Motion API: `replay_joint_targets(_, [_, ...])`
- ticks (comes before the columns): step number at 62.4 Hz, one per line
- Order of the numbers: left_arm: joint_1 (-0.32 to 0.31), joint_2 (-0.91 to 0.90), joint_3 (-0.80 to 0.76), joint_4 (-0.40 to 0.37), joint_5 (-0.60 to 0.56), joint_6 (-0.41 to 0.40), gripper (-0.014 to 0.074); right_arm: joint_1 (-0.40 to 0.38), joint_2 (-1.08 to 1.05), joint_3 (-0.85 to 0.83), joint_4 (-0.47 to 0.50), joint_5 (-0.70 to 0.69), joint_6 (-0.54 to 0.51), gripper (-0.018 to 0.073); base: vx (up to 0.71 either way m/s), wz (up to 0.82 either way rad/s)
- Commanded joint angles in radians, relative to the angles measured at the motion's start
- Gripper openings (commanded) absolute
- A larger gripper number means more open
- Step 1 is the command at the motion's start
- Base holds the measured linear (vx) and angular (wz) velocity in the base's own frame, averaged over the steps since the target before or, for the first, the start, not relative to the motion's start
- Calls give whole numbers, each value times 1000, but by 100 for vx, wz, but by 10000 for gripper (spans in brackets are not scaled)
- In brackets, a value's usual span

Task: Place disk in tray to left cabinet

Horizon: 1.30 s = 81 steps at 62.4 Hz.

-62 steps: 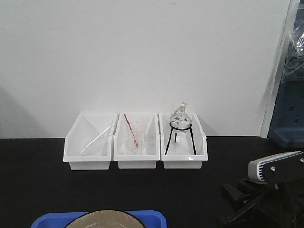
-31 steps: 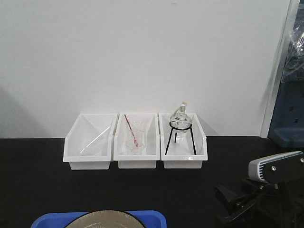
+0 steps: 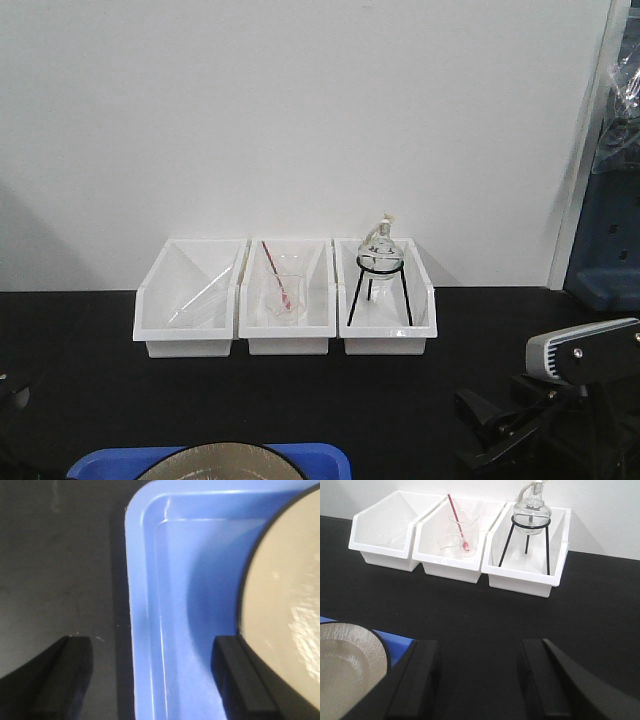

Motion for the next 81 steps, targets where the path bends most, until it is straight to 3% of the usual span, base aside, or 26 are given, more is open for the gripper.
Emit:
replay_joint_targets(1, [1,29,-44,-16,-30,-2,558,-1,-21,-26,26,3,-1,430,0,0])
replay_joint_targets(25, [1,167,-44,-16,-44,-2,526,-1,-21,-26,26,-22,-1,428,0,0])
replay_joint_targets(31, [1,165,-43,-16,-49,-2,386,-1,-21,-26,26,-22,-1,428,0,0])
replay_joint_targets(42, [1,166,-43,-16,-50,-1,-12,-1,-21,-26,26,-22,1,428,0,0])
replay_joint_targets(63, [1,166,-43,-16,-58,1,30,-1,-21,-26,26,-21,6,428,0,0])
replay_joint_targets(70, [1,166,-43,-16,-57,6,114,-1,-21,-26,26,-21,6,428,0,0])
replay_joint_targets(81, [0,166,-41,-16,-42,8,328,-1,-21,-26,26,-21,6,428,0,0])
